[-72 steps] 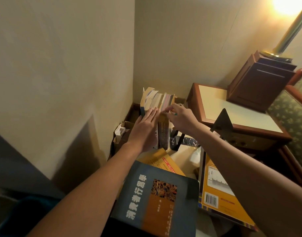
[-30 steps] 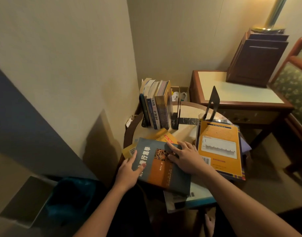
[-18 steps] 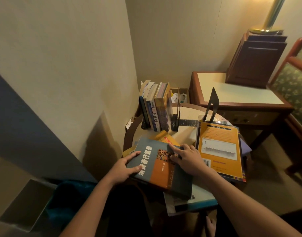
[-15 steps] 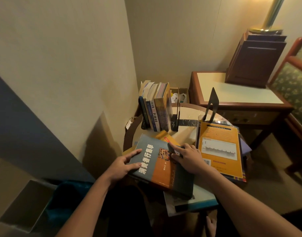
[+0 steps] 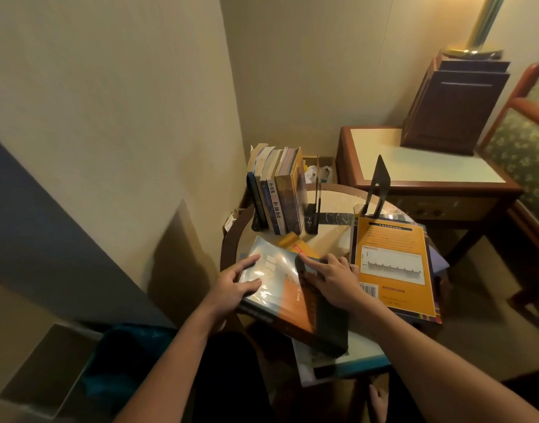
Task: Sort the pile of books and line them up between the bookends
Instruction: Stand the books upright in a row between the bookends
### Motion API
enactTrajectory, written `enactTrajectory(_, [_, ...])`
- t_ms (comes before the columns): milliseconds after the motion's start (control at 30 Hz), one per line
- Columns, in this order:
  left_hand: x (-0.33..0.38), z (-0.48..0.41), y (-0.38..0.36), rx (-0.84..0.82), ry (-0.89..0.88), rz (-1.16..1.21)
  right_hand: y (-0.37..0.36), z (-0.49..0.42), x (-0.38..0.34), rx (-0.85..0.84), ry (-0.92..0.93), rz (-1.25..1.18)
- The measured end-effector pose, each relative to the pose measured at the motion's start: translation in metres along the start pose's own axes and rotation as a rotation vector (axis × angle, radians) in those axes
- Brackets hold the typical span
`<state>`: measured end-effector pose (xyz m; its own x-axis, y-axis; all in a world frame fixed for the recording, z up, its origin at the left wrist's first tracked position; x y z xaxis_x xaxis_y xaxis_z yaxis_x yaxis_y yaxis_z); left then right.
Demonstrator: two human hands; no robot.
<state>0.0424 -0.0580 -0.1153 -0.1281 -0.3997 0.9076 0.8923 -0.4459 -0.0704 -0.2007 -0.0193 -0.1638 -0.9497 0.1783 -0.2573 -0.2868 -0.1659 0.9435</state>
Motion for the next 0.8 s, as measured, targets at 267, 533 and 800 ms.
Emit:
enactTrajectory(267, [0.066,0.019,-0.013,-0.032,-0.125,-0.025,0.024,-0.003,-0.005,0.082,-0.029,-0.247])
enactTrajectory(533, [0.122,0.027,-0.02,0.033,-0.36,-0.386,0.05,-0.004,-0.054,0.161,0.132,-0.574])
enactTrajectory(800, [0.122,0.022,-0.042,0.151,-0.513,-1.009,0.068,0.001,-0.09,0.113,0.217,-1.014])
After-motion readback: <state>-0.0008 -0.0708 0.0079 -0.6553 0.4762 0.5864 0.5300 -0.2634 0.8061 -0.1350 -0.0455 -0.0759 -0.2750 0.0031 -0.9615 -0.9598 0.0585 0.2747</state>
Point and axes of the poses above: each hand's wrist, its own z-axis away from the middle knuckle, its own y-axis out of the back of the hand, x = y × z, the point moved 4 cm from there along -z, towards the middle knuckle, and after that the axes turned 6 degrees about z, right-handed, at the moved point
